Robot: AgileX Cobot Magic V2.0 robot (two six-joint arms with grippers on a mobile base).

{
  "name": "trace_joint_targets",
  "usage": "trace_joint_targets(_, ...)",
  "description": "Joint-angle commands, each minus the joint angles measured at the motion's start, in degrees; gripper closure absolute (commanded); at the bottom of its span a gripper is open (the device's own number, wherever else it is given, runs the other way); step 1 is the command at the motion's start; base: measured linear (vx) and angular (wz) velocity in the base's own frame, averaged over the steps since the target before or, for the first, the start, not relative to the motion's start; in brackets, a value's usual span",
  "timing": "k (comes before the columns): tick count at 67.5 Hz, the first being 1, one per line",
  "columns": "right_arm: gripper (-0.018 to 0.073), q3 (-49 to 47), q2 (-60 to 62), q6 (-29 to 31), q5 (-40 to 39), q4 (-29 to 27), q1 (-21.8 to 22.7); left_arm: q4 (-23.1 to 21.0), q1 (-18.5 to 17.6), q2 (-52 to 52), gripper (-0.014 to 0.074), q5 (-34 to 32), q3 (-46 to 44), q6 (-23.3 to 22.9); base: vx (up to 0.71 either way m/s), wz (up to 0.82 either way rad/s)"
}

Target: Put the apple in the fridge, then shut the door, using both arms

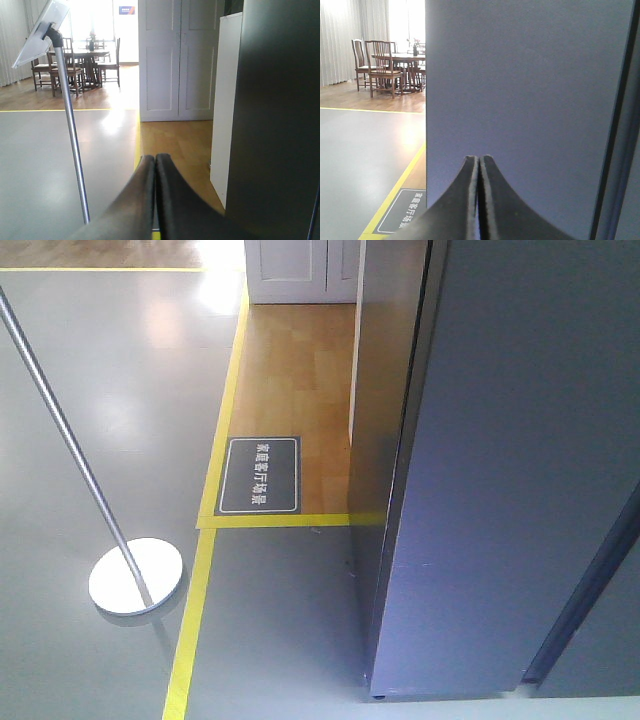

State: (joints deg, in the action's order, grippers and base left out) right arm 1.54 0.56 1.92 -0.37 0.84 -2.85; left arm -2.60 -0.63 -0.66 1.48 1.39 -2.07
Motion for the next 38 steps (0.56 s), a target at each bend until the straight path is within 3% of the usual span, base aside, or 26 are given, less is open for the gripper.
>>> trace_joint_targets(1,0.0563,0.6,0.5,0.3,-4.4,0.0,0.0,-0.6,0.0,-0.9,0.0603,-4.2,0.7,-0.5,0.00,0.00)
trace_joint_targets(38,0.0563,0.6,0.5,0.3,-4.2,0.0,0.0,-0.6,0.0,-0.9,0.0603,-4.2,0.7,-0.5,0.00,0.00)
